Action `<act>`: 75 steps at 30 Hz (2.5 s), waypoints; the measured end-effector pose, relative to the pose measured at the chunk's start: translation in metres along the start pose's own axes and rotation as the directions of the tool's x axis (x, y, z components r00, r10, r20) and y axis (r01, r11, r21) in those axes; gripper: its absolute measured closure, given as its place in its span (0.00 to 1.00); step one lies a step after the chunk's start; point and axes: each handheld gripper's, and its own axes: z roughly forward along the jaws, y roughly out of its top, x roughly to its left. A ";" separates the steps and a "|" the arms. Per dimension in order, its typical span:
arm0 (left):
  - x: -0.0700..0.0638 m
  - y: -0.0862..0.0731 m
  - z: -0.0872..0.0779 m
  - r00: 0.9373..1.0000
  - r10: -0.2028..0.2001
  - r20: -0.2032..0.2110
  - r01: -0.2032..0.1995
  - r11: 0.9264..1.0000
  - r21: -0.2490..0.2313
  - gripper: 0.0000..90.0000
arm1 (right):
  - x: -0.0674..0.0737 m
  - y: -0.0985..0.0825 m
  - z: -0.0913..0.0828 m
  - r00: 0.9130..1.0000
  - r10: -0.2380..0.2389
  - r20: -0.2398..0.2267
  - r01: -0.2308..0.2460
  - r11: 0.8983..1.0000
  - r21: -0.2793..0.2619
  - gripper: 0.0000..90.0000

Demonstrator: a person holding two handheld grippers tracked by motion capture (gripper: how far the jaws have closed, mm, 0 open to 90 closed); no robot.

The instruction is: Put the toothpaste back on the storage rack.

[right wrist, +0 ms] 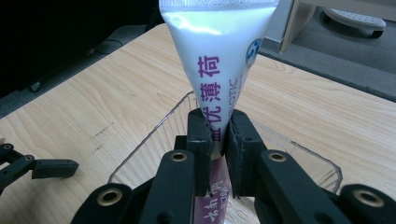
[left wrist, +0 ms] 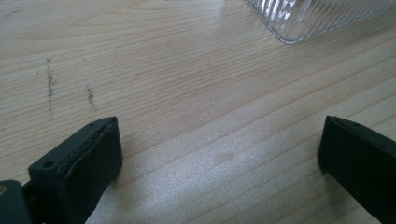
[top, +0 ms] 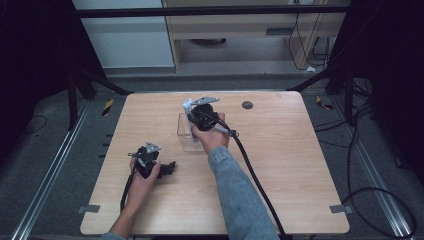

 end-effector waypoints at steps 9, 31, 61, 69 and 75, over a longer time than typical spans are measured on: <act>0.000 0.000 0.000 1.000 0.000 0.000 0.000 1.000 0.000 0.00 | 0.004 0.000 0.003 1.000 -0.008 -0.003 0.008 1.000 -0.003 0.89; 0.000 0.000 0.000 1.000 0.003 0.003 -0.003 1.000 0.001 0.00 | 0.010 0.006 0.019 1.000 -0.019 -0.006 0.019 1.000 0.007 0.89; 0.000 0.000 0.000 1.000 0.004 0.003 -0.004 1.000 0.001 0.00 | 0.013 0.008 0.029 1.000 -0.008 -0.007 0.008 1.000 0.017 0.88; 0.001 0.000 0.000 1.000 0.005 0.003 -0.005 1.000 0.001 0.00 | 0.012 0.009 0.030 1.000 -0.008 -0.005 0.008 1.000 0.016 0.88; 0.001 0.000 0.000 1.000 0.005 0.002 -0.005 1.000 0.001 0.00 | 0.012 0.009 0.029 1.000 -0.003 -0.010 0.003 1.000 0.015 0.87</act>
